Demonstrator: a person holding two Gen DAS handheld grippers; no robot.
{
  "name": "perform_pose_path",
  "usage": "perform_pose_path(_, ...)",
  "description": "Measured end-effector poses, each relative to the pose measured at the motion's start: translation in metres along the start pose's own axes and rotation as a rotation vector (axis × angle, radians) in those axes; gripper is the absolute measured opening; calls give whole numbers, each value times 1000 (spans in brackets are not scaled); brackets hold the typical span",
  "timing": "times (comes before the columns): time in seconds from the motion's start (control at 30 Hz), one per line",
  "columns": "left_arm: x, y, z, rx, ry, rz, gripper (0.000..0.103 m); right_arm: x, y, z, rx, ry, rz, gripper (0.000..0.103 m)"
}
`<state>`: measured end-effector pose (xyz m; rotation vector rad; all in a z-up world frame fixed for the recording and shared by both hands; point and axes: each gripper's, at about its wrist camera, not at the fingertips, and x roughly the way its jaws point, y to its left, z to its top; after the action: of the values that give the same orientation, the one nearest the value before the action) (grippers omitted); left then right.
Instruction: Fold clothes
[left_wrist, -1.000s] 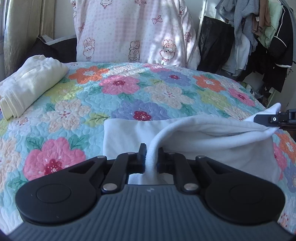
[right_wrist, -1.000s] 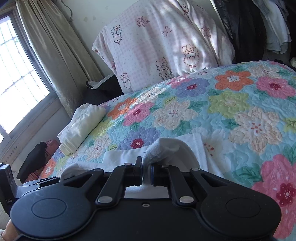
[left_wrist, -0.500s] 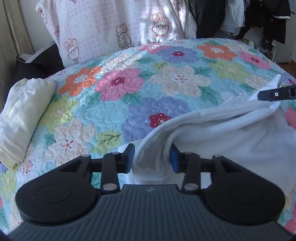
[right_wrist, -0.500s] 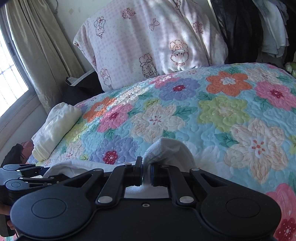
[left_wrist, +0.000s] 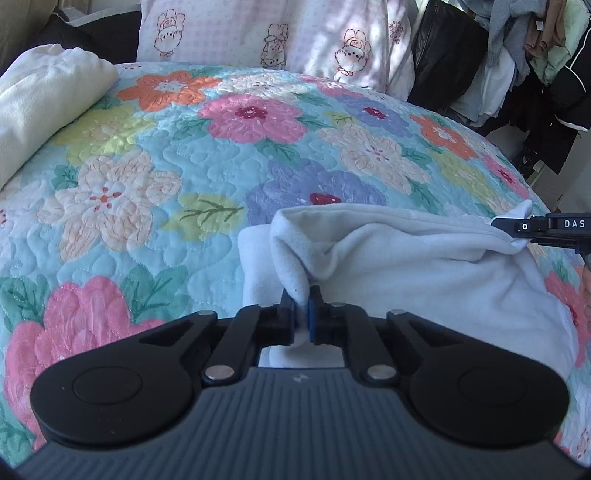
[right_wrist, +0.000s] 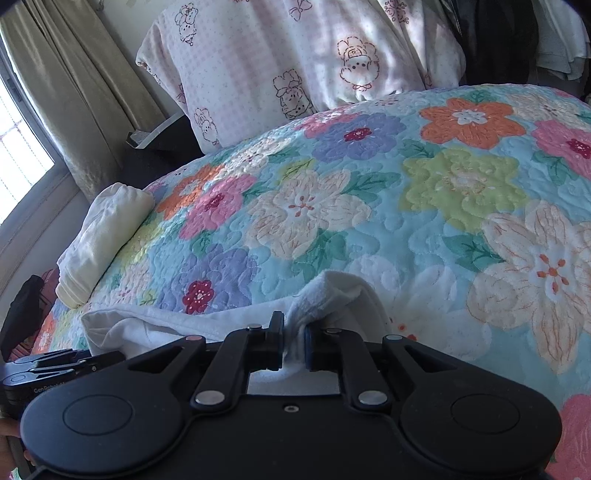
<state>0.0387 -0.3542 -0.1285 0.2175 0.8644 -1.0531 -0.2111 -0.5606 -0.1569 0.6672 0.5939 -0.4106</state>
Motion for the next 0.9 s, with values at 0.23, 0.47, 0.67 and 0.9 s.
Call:
perform_pose_path(0.23, 0, 1, 14, -34, -28, 72, 5, 10, -9, 8, 28, 18, 69, 17)
perform_pose_path(0.47, -4, 16, 16, -117, -36, 5, 5, 5, -21, 15, 129, 13, 89, 22)
perform_pose_path(0.67, -30, 13, 17, -68, -145, -68, 5, -25, -28, 8, 153, -172, 236, 27)
perform_pose_path(0.9, -42, -8, 12, 58, -253, -8, 7, -35, 11, 6, -118, -152, 161, 37)
